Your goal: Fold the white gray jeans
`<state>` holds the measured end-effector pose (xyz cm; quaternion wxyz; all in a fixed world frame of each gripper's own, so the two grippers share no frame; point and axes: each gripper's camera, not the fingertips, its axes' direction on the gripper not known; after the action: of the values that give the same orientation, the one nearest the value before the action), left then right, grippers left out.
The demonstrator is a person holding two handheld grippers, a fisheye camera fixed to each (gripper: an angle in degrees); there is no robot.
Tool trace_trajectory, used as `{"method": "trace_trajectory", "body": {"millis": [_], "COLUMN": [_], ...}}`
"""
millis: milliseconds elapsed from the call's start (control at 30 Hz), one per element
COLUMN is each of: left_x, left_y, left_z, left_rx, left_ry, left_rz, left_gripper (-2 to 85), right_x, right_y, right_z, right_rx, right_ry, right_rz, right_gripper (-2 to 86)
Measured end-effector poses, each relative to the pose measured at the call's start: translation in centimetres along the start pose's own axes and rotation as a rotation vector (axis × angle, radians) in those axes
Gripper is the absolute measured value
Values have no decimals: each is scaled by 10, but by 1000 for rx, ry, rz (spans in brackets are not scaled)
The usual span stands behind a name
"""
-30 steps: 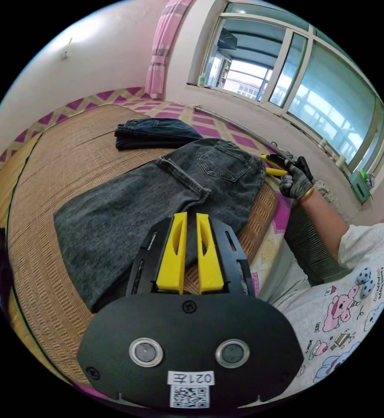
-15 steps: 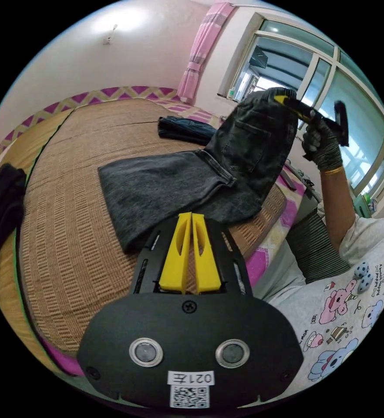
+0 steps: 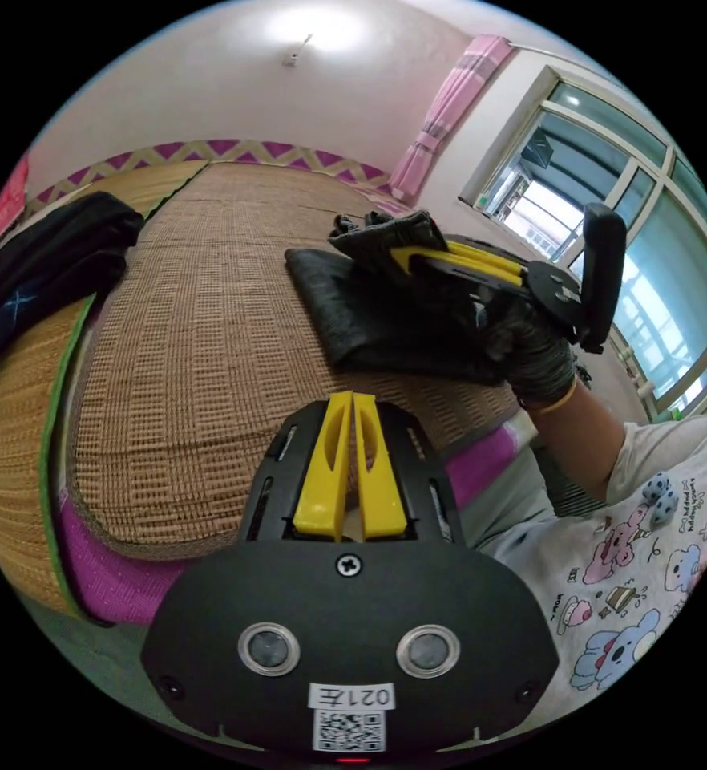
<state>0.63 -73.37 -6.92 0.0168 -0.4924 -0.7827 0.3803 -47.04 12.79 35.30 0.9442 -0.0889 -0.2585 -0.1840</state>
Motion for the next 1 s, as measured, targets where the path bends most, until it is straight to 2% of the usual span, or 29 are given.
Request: {"method": "trace_trajectory", "body": {"millis": [167, 233, 367, 500, 567, 633, 700, 767, 867, 1000], "left_x": [9, 15, 28, 60, 66, 57, 52, 53, 76, 106], "left_y": [-13, -21, -43, -76, -89, -93, -83, -85, -94, -104], "left_z": [1, 1, -2, 6, 26, 68, 70, 69, 68, 59], "left_rx": [55, 79, 134, 190, 126, -89, -29, -36, -58, -68], "left_ry": [23, 31, 95, 62, -8, -80, -43, -38, -132, -260], "left_rz": [-12, -3, 62, 206, 229, 189, 190, 158, 171, 215], "left_gripper": [-10, -10, -9, -9, -9, -9, -9, -9, -9, -9], "right_x": [-51, -43, 27, 81, 96, 98, 93, 93, 116, 158], "right_y": [19, 25, 43, 88, 119, 142, 163, 179, 171, 161], "right_z": [71, 58, 1, -42, -53, -55, -51, -53, -76, -103], "right_rx": [-163, -124, -103, -129, -220, -284, -345, -306, -227, -145], "right_ry": [-114, -145, -415, -284, -236, -255, -276, -306, -351, -287], "right_rz": [-70, -34, 158, 253, 280, 298, 312, 348, 404, 497], "right_gripper": [56, 60, 71, 68, 58, 42, 29, 21, 24, 50]}}
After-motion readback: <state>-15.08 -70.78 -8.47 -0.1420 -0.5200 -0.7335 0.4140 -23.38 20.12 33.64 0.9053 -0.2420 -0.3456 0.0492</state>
